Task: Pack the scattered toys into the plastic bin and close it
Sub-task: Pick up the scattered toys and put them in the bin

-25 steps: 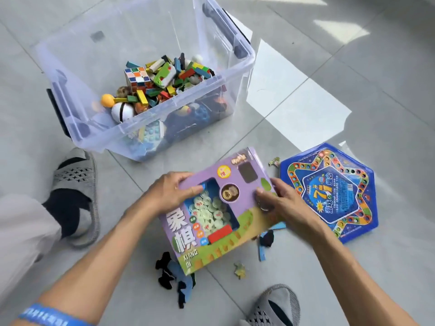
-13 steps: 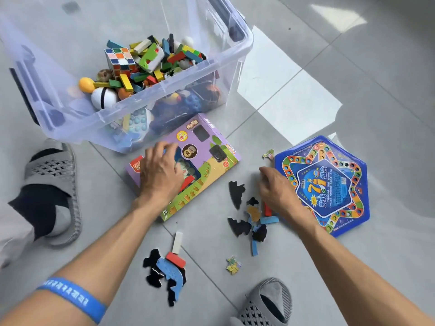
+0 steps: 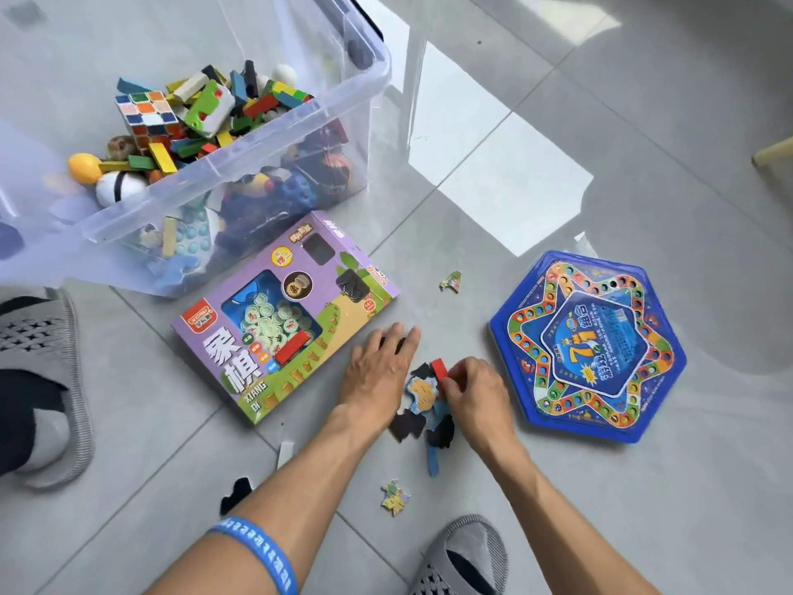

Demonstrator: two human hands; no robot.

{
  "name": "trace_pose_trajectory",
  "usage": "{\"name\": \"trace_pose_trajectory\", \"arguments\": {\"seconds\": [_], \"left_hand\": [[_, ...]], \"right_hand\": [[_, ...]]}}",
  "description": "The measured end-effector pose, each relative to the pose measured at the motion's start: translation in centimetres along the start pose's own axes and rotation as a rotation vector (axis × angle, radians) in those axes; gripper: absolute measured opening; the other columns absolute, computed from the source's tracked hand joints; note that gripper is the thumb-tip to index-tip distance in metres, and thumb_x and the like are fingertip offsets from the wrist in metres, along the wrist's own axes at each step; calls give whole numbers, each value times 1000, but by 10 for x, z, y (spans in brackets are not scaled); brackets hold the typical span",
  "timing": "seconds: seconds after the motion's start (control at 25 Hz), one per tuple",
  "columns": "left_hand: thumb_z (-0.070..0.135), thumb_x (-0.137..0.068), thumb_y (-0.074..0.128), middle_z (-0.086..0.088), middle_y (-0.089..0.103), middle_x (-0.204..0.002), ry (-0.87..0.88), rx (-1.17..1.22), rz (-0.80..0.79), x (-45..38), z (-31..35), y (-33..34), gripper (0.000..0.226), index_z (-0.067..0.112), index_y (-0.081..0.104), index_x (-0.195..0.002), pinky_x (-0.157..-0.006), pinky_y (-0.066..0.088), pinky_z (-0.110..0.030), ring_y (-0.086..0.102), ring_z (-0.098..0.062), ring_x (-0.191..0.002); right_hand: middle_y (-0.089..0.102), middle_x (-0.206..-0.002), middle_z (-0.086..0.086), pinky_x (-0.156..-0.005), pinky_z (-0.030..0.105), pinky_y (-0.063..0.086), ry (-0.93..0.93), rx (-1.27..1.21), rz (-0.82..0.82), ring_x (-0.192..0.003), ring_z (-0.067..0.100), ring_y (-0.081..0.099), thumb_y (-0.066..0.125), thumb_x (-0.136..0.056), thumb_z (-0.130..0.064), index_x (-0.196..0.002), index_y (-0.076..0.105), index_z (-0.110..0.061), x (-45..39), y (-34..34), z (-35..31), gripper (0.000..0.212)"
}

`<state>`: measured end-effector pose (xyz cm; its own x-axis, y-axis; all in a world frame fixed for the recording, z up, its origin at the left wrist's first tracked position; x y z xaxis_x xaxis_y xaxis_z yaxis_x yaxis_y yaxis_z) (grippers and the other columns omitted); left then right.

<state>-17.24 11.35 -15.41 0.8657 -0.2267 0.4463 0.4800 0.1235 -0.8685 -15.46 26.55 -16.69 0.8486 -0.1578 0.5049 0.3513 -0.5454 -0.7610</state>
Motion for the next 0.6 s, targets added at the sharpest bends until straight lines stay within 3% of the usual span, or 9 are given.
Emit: {"name": "trace_pose_trajectory", "arguments": {"seconds": [0.12, 0.2, 0.32, 0.4, 0.48, 0.6], "left_hand": [[12, -86, 65, -4, 54, -120, -2, 83, -11, -2, -10, 1, 50, 21, 41, -128, -84, 41, -36, 50, -28, -108], [18, -88, 64, -5, 62, -102, -64, 256, -40, 2, -21, 6, 23, 17, 50, -107, -74, 39, -35, 57, -30, -97], [14, -81, 59, -3, 64, -84, -232, 469, -39, 18, -38, 11, 11, 16, 48, -84, -64, 42, -34, 59, -28, -80], [9, -77, 52, -2, 60, -73, -291, 604, -39, 33, -39, 12, 12, 17, 43, -76, -60, 41, -35, 55, -26, -72], [5, -81, 44, -3, 58, -75, -303, 679, -11, 49, -36, 13, 13, 18, 44, -83, -61, 37, -36, 53, -28, -73], [17, -90, 47, -5, 59, -101, -235, 537, -5, 64, -19, 17, 24, 19, 46, -114, -73, 44, -36, 60, -29, -87]], "right_hand": [[52, -95, -2, -72, 36, 45, -10, 35, 36, -90, 20, 49, 62, -86, -39, -94, 55, -18, 4, 6, -6, 23], [51, -93, -2, -69, 34, 42, -42, 49, 63, -88, 20, 48, 61, -87, -38, -91, 53, -18, 5, 10, -10, 22], [59, -77, -1, -59, 35, 44, 24, -228, 127, -72, 23, 55, 64, -84, -24, -78, 53, -16, 2, -3, 2, 15], [63, -75, 0, -60, 34, 48, 67, -400, 137, -69, 20, 59, 67, -83, -19, -85, 56, -16, 4, -17, 15, 11], [63, -78, 1, -60, 31, 49, 90, -445, 90, -70, 19, 59, 65, -82, -16, -94, 58, -20, 10, -20, 23, 14], [60, -75, 2, -65, 42, 52, 195, -564, 80, -74, 34, 60, 49, -75, -4, -76, 58, -19, 18, -20, 39, 18]]}}
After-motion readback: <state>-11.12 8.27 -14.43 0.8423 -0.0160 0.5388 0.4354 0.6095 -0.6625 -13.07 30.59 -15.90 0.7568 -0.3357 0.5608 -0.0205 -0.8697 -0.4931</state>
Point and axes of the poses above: each hand's wrist, its own x-axis away from the middle knuckle, its own y-axis out of the palm, z = x × y, the point moved 10 cm from there along -x, towards the middle knuckle
